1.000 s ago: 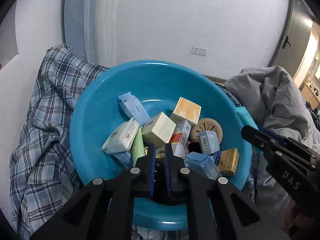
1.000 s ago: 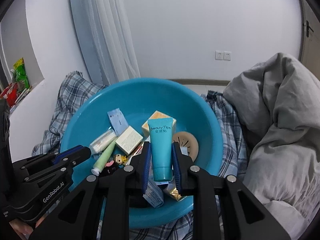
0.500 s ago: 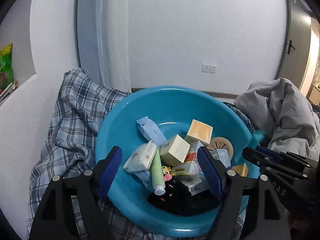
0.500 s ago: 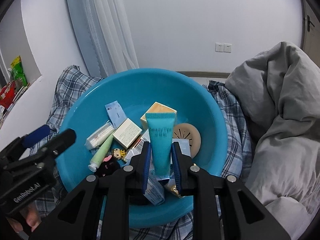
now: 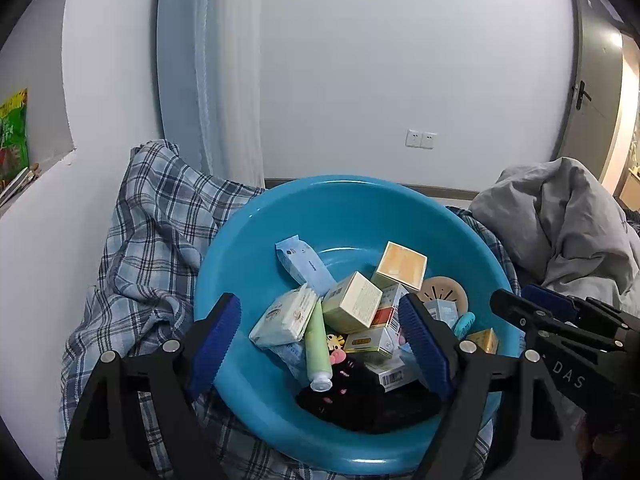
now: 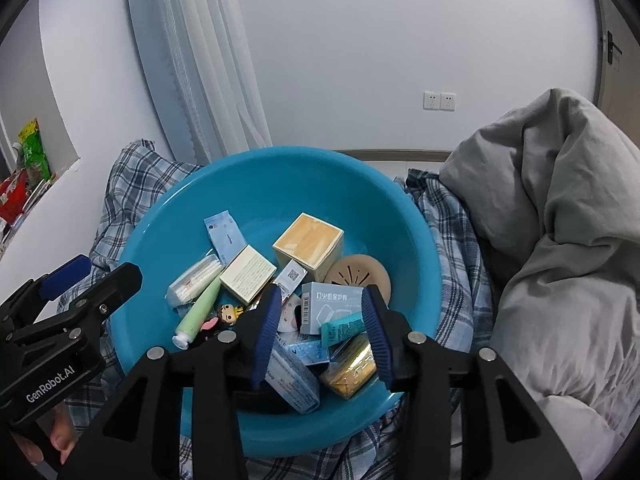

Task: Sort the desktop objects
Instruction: 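Open the right gripper to drop the teal tube into the basin, then move both open tools away from the basin toward the items on the bed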

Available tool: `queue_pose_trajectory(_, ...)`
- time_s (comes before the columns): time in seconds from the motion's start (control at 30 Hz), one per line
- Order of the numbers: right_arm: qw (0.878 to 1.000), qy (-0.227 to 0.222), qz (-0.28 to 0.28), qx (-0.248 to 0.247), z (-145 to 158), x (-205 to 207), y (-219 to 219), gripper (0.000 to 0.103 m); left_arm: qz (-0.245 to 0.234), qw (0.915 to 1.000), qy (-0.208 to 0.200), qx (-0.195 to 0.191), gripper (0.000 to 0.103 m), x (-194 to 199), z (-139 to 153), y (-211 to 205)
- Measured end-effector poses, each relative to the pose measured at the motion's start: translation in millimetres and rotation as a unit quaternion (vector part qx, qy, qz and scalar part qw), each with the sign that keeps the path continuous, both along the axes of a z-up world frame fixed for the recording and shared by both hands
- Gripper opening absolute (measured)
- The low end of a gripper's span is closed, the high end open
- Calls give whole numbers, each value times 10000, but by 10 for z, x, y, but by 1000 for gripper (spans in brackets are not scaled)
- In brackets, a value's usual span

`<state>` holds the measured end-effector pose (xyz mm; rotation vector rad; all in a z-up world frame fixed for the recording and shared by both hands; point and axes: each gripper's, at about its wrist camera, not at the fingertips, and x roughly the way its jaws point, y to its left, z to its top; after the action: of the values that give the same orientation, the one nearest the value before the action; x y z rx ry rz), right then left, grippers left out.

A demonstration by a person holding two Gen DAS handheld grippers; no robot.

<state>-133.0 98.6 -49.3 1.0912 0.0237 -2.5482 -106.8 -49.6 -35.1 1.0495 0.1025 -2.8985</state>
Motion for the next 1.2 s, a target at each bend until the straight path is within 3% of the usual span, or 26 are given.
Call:
queue_pose_trajectory(0.1, 10000, 31, -15, 19, 12, 5, 3, 44, 73, 9999, 68, -61, 83, 22, 21, 2)
queue_pose_trajectory(0.17, 10000, 48, -27, 10, 19, 10, 7, 57, 6, 10000, 21, -30, 83, 23, 30, -2)
queue_pose_trajectory(0.23, 9999, 80, -86, -22, 36, 12, 21, 83, -21, 10000, 1, -22, 83, 22, 31, -5)
queue_pose_trajectory(0.3, 9996, 163, -203, -64, 65, 29, 48, 88, 0, 10000, 20, -60, 83, 26, 32, -3)
queue_pose_trajectory(0.4, 9996, 153, -236, -73, 101, 23, 71, 90, 13, 9999, 68, -99, 83, 38, 60, -15)
queue_pose_trajectory(0.67, 9993, 199, -319, -73, 214, 71, 142, 91, -71, 9973, 718, -151, 86, 286, 419, -95)
queue_pose_trajectory(0.8, 9989, 325, -338, -31, 343, 164, 157, 91, 44, 9920, 1254, -136, 87, 476, 640, -128)
queue_pose_trajectory(0.9, 9985, 449, -300, -69, 461, 260, 183, 92, -20, 9880, 1528, -201, 95, 601, 796, -113)
queue_pose_trajectory(0.93, 9984, 492, -280, -81, 507, 296, 193, 95, -22, 9868, 1603, -225, 103, 636, 837, -111)
queue_pose_trajectory(1.0, 9978, 596, -284, -96, 584, 358, 212, 103, -4, 9834, 1795, -275, 103, 729, 920, -93)
queue_pose_trajectory(1.2, 9947, 968, -344, -47, 818, 528, 250, 103, -141, 9864, 1640, -28, 103, 769, 1005, -103)
